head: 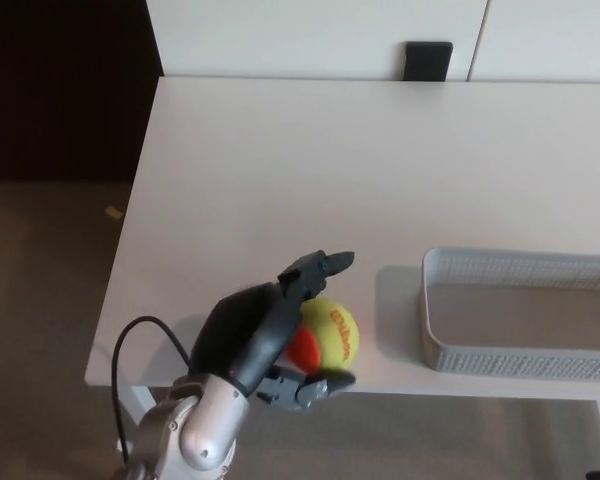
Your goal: The robot walk towards a table in front and uses its left hand to pickup a tennis ball on the left side and put it in a container on the right hand side
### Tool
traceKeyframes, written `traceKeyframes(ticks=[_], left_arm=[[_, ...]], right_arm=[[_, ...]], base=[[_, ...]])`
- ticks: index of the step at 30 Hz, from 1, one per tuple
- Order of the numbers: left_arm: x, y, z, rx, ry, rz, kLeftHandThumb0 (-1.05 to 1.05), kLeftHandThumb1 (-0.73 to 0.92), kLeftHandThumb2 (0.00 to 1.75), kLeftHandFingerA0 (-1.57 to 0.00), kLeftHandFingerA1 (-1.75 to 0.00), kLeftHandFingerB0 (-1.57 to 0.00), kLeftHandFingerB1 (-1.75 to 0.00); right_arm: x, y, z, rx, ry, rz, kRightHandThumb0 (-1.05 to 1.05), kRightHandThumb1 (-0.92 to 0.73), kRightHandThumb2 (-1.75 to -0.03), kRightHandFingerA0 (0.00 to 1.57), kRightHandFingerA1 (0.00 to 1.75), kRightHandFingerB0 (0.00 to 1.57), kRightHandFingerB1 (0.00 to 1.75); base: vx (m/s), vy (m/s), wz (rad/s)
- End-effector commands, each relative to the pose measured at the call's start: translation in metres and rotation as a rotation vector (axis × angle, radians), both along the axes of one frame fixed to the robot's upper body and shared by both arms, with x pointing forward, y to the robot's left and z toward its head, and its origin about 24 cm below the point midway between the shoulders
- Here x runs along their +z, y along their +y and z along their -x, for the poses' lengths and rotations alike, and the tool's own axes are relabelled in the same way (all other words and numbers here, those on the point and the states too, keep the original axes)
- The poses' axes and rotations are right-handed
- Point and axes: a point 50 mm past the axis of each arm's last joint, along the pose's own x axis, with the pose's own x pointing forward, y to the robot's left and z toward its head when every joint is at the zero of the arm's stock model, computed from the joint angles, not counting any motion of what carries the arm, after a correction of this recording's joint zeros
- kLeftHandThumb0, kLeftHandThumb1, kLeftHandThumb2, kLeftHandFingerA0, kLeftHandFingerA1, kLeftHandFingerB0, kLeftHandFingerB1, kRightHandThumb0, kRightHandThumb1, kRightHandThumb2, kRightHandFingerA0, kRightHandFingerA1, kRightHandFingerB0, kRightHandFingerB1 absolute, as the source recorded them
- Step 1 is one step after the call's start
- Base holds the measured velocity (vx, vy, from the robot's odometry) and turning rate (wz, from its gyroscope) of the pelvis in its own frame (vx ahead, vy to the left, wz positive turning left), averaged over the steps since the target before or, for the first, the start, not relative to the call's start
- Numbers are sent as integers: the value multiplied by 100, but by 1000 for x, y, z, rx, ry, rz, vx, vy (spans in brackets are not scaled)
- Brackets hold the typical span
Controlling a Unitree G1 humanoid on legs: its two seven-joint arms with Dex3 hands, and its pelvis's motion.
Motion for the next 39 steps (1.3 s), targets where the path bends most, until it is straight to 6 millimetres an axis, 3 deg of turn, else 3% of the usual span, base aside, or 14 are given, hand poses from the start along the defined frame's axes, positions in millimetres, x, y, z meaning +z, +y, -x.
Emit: traceKeyframes(ticks=[1, 2, 3, 4, 7, 17, 19, 20, 22, 25, 26, 31, 33, 39], left_arm=[[-6, 5, 0, 16, 94, -32, 2, 75, 65, -120, -95, -77, -55], [-6, 4, 1, 16, 106, -23, 14, 66, 80, -113, -126, -90, -71], [-6, 4, 2, 16, 111, -19, 14, 66, 80, -113, -126, -90, -71], [-8, 3, 3, 28, 111, -11, 14, 64, 83, -92, -149, -90, -94], [-9, 4, 5, 33, 108, -8, 12, 61, 87, -79, -160, -86, -105], [-4, 5, 7, 56, 94, 30, 10, 63, 89, -81, -160, -81, -113], [7, 4, 6, 59, 41, 67, 9, 64, 92, -92, -149, -85, -108], [20, 3, 4, 50, -5, 92, 8, 64, 95, -93, -153, -83, -113], [31, 2, 2, 41, -45, 113, 11, 63, 97, -97, -147, -83, -113], [60, -2, -5, 30, -178, 131, 12, 61, 94, -98, -137, -88, -107], [79, -6, -9, 7, -248, 159, 10, 62, 95, -98, -149, -86, -113], [118, -26, -18, -68, -328, 200, -4, 63, 97, -96, -157, -86, -120], [126, -37, -21, -93, -329, 198, -8, 56, 101, -100, -156, -95, -107], [133, -81, -28, -160, -312, 183, -14, 56, 90, -103, -162, -94, -116]], right_arm=[[2, -3, -1, -10, -3, 3, -49, -70, -61, 28, 38, 20, 31], [2, -3, -1, -9, -5, 3, -55, -62, -77, 22, 44, 18, 40], [3, -3, -1, -9, -5, 3, -55, -62, -77, 22, 44, 18, 40], [2, -3, -1, -11, -3, 1, -50, -70, -61, 26, 38, 19, 31], [1, -3, 0, -14, 3, 1, -48, -70, -61, 27, 37, 20, 31], [0, -3, 1, -3, 8, 12, -48, -70, -60, 27, 38, 21, 32], [0, -3, 2, -5, 10, 9, -48, -70, -60, 26, 37, 20, 31], [-1, -3, 2, -2, 10, 10, -52, -64, -74, 22, 42, 19, 39], [-1, -3, 3, -1, 10, 12, -48, -70, -61, 27, 38, 20, 31], [-1, -4, 2, -3, 12, 13, -48, -70, -61, 27, 38, 20, 31], [0, -4, 2, -5, 9, 11, -48, -70, -61, 27, 38, 20, 31], [0, -8, 4, -8, 12, 17, -49, -69, -60, 28, 39, 21, 32], [-1, -8, 5, -11, 18, 16, -49, -69, -60, 27, 38, 20, 31], [-3, -8, 7, -19, 25, 22, -49, -69, -60, 26, 38, 20, 31]], base=[[0, 0, 0], [0, 0, 0], [0, 0, 0], [0, 0, 0], [0, 0, 0], [0, 0, 0], [0, 0, 0], [0, 0, 0], [0, 0, 0], [0, 0, 0], [0, 0, 0], [0, 0, 0], [0, 0, 0], [0, 0, 0]])
